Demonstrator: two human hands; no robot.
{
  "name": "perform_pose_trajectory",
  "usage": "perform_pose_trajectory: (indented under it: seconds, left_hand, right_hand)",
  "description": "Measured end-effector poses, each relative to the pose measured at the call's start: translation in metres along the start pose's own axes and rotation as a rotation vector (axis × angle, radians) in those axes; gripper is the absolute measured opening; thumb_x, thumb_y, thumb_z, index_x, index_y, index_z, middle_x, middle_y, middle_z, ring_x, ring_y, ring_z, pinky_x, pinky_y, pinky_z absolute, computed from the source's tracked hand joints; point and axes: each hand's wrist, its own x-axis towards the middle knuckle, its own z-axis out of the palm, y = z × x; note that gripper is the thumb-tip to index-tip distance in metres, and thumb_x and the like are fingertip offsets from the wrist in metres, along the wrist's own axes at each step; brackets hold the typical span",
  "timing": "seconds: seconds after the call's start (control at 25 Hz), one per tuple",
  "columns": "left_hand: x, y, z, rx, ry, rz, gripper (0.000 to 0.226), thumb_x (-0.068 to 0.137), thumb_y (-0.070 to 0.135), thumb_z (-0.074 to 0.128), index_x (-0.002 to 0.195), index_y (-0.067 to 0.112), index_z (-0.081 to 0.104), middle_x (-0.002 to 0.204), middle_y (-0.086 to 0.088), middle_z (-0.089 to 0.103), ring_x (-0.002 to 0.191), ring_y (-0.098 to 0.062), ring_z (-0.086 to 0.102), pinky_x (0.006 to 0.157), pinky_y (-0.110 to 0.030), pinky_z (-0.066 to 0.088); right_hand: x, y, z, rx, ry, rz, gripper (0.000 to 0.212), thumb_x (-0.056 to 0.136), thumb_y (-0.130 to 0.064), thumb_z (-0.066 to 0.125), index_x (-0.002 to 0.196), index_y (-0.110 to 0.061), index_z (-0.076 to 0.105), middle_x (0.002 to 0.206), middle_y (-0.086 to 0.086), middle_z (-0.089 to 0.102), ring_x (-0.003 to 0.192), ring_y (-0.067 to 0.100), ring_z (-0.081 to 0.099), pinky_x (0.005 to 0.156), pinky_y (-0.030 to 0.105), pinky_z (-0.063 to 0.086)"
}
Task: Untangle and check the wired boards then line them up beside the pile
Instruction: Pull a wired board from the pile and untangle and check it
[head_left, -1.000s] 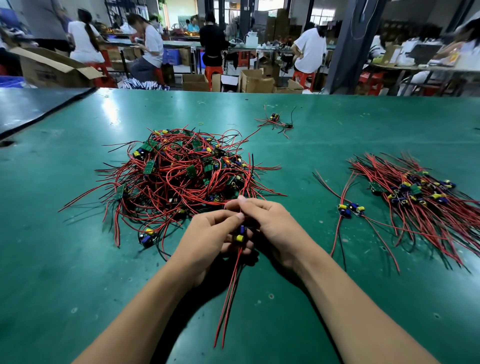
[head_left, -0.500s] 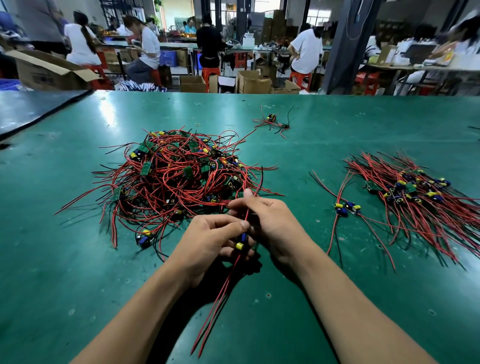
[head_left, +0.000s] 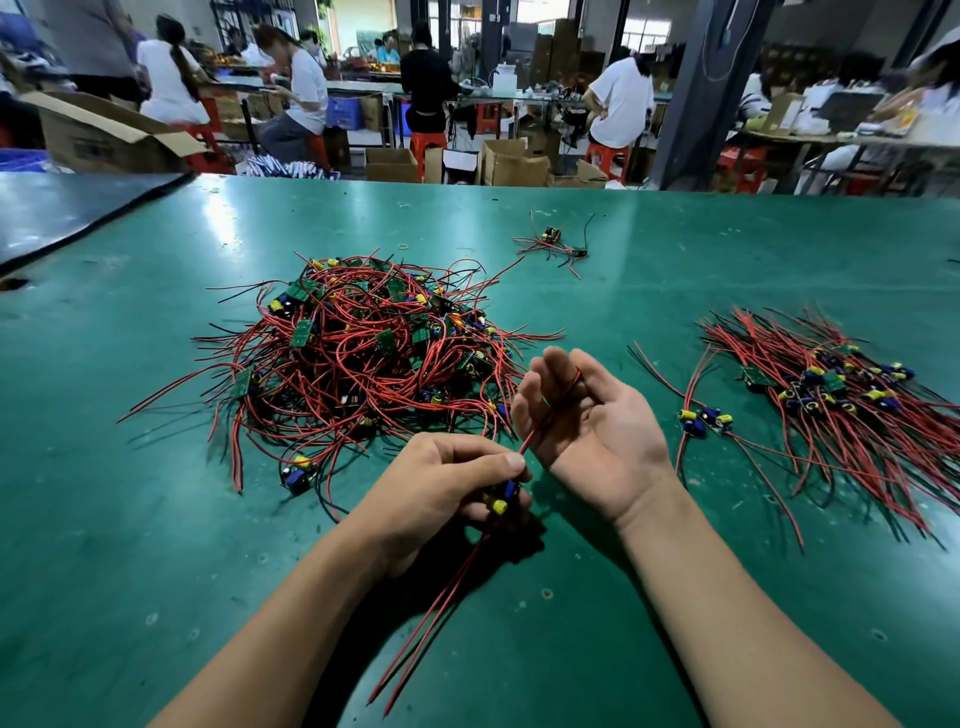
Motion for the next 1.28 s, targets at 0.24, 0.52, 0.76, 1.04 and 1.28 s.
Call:
perform_pose_trajectory:
  seconds: [0.24, 0.52, 0.76, 1.04, 1.28]
  left_hand:
    - [0.003, -0.002, 0.002, -0.105, 0.109, 0.011, 0.013, 0.090, 0.008, 0.064, 0.080, 0.004, 0.070, 0.070, -0.016, 0.071, 0.055, -0.021, 0.067, 0.045, -0.018, 0.049]
    - [0.000, -0.001, -0.001, -0.041, 0.008, 0.016, 0.013, 0.091, 0.008, 0.063, 0.082, 0.001, 0.069, 0.065, -0.012, 0.069, 0.048, -0.014, 0.063, 0.042, -0.014, 0.043]
    - [-0.001, 0.004, -0.004, 0.030, -0.072, -0.006, 0.014, 0.089, 0.014, 0.064, 0.080, 0.005, 0.070, 0.068, -0.012, 0.070, 0.055, -0.013, 0.060, 0.049, -0.016, 0.040]
    - [-0.001, 0.004, -0.005, -0.014, -0.072, -0.035, 0.015, 0.088, 0.014, 0.065, 0.078, 0.004, 0.070, 0.069, -0.015, 0.068, 0.059, -0.024, 0.066, 0.048, -0.019, 0.038]
    - [0.006, 0.004, 0.002, -0.225, 0.157, -0.022, 0.035, 0.097, 0.034, 0.054, 0.099, 0.002, 0.069, 0.088, -0.019, 0.074, 0.063, -0.026, 0.071, 0.054, -0.026, 0.056]
  right_hand:
    - [0.003, 0.010, -0.004, -0.499, 0.058, -0.100, 0.061, 0.081, -0.065, 0.057, 0.101, -0.011, 0.076, 0.100, 0.008, 0.075, 0.079, 0.018, 0.071, 0.066, 0.028, 0.059]
    - [0.005, 0.024, -0.011, -0.891, 0.128, -0.233, 0.037, 0.096, -0.043, 0.058, 0.089, -0.013, 0.079, 0.095, 0.007, 0.077, 0.072, 0.015, 0.070, 0.056, 0.024, 0.053]
    - [0.007, 0.014, -0.014, -0.968, 0.247, -0.484, 0.030, 0.090, -0.048, 0.061, 0.084, -0.025, 0.079, 0.086, -0.002, 0.077, 0.063, 0.012, 0.067, 0.054, 0.019, 0.050]
    - [0.007, 0.005, -0.018, -0.925, 0.332, -0.619, 0.031, 0.087, -0.049, 0.065, 0.080, -0.021, 0.078, 0.086, 0.002, 0.078, 0.057, 0.014, 0.062, 0.053, 0.019, 0.048]
    - [0.005, -0.001, -0.016, -0.844, 0.283, -0.439, 0.057, 0.066, -0.066, 0.075, 0.092, -0.016, 0.076, 0.096, 0.003, 0.077, 0.062, 0.014, 0.068, 0.053, 0.023, 0.053]
